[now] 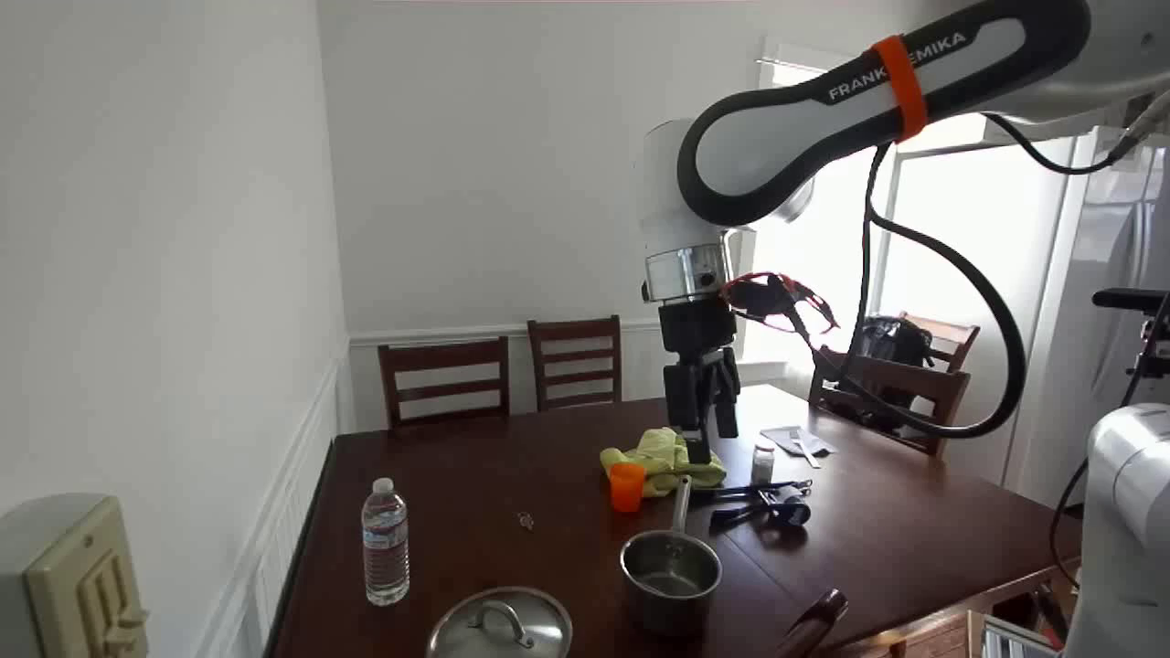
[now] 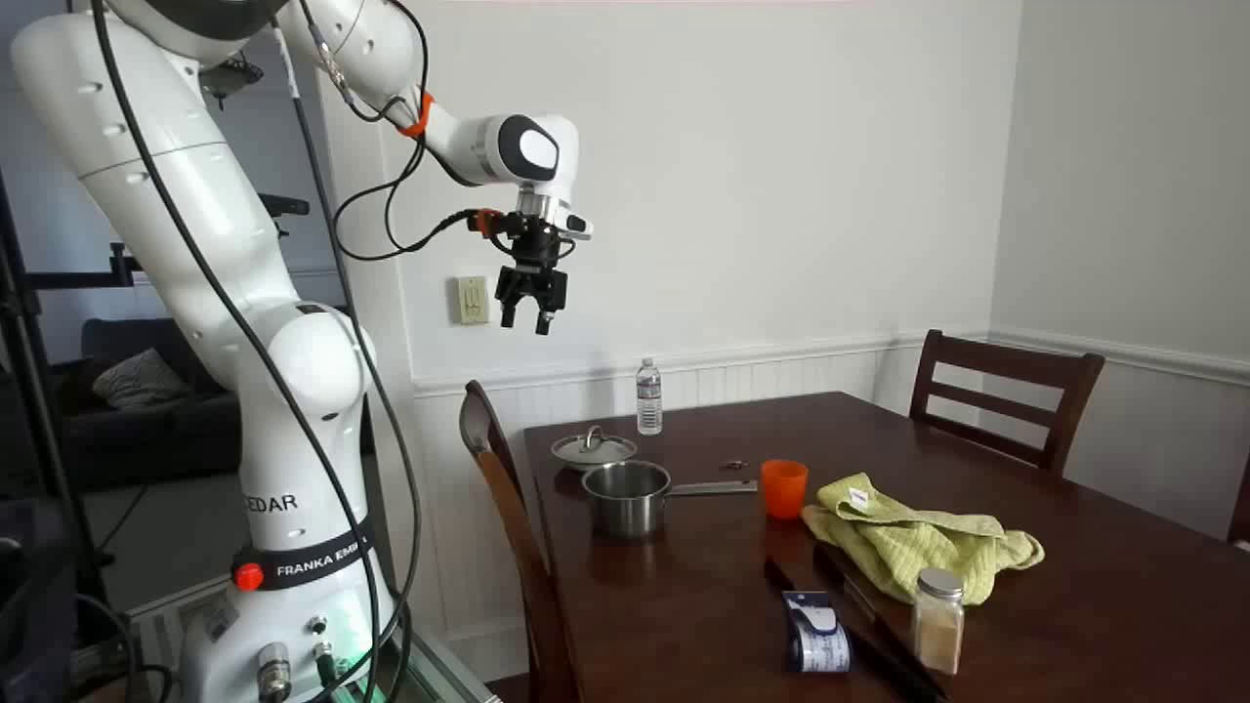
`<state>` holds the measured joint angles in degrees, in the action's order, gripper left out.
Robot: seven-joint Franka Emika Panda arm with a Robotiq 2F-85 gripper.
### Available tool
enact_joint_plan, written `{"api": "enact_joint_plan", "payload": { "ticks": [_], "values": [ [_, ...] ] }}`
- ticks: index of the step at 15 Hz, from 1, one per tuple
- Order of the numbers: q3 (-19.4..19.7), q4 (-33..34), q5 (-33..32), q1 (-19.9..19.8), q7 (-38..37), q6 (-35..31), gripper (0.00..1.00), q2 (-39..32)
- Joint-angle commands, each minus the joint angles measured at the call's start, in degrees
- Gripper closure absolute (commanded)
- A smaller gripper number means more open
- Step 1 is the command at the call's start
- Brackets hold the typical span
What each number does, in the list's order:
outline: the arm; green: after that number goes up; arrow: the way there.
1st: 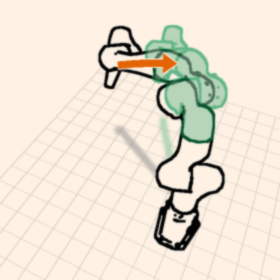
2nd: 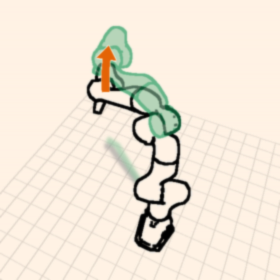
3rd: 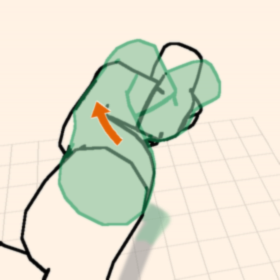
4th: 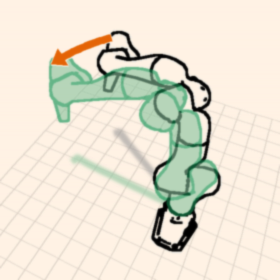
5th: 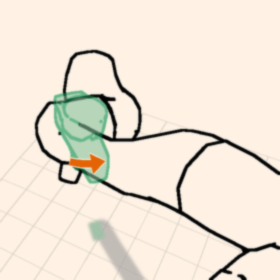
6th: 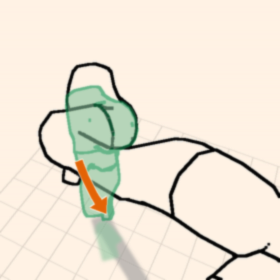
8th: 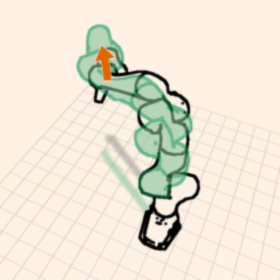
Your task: Put the masking tape inside the orange cup
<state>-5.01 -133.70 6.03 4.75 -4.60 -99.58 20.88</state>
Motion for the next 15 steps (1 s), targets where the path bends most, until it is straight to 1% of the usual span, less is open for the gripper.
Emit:
{"api": "enact_joint_plan", "payload": {
  "ticks": [1, 2, 3, 5, 8, 9, 10, 11, 12, 13, 14, 15],
  "values": [
    [-0.1, 0.1, 0.0, -0.1, 0.0, 0.1, 0.0, 0.0],
    [-0.1, 0.1, 0.0, -0.1, 0.0, 0.1, 0.0, 0.0],
    [0.0, -0.1, -0.5, -0.6, -0.8, -2.0, 0.0, -0.2],
    [1.2, -0.7, -3.6, -3.0, -1.6, -9.6, 0.0, -1.8],
    [4.1, -0.9, -11.3, -8.3, -2.1, -21.7, 0.0, -6.4],
    [5.2, -0.8, -13.4, -10.1, -3.2, -24.7, 0.0, -8.0],
    [6.5, 1.5, -15.0, -11.7, -3.2, -23.4, 0.0, -11.2],
    [8.3, 4.1, -16.0, -13.3, -1.7, -20.2, 0.0, -13.9],
    [10.4, 7.5, -15.2, -14.1, 2.2, -15.0, 0.0, -16.8],
    [12.4, 8.7, -14.8, -15.2, 6.1, -12.4, 0.0, -18.1],
    [14.0, 12.0, -15.2, -16.2, 9.5, -8.3, 0.0, -20.3],
    [15.5, 12.9, -15.9, -17.3, 12.1, -5.3, 0.0, -21.2]
  ]
}}
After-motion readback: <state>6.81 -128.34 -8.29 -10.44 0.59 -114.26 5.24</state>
